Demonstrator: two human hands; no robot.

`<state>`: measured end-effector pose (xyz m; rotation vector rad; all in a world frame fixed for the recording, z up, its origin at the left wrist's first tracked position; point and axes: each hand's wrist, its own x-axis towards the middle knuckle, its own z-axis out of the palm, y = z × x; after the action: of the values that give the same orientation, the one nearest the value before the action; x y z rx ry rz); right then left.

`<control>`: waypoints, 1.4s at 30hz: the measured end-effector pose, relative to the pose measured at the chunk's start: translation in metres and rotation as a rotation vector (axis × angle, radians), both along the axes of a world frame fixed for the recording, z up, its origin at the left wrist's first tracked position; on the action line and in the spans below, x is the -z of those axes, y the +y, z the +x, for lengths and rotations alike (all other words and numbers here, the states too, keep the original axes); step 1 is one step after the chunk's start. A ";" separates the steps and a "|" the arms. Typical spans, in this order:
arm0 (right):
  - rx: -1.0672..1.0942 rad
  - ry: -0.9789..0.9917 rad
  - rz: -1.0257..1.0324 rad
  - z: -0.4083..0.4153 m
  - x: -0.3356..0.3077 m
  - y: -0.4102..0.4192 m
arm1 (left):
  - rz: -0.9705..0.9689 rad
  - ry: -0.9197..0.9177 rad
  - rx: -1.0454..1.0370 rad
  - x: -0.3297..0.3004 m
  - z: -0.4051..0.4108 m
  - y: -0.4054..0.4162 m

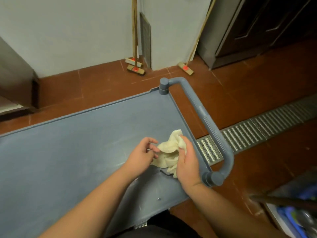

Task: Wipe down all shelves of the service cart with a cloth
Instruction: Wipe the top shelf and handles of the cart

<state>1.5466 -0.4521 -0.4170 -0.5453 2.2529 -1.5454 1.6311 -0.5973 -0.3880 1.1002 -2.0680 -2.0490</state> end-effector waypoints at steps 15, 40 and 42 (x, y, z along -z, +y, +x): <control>-0.348 0.525 0.793 -0.027 0.054 0.014 | -0.134 -0.186 -0.062 0.011 0.016 -0.013; -0.461 0.570 0.833 0.137 0.066 -0.098 | -0.059 -0.124 -0.419 0.027 0.258 -0.110; -0.486 0.581 0.826 0.175 0.064 -0.120 | -0.048 -0.112 -0.456 0.026 0.300 -0.122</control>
<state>1.7217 -0.5722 -0.4813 -1.2415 2.5908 -0.1648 1.9308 -0.7195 -0.4141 1.5353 -1.6890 -1.7426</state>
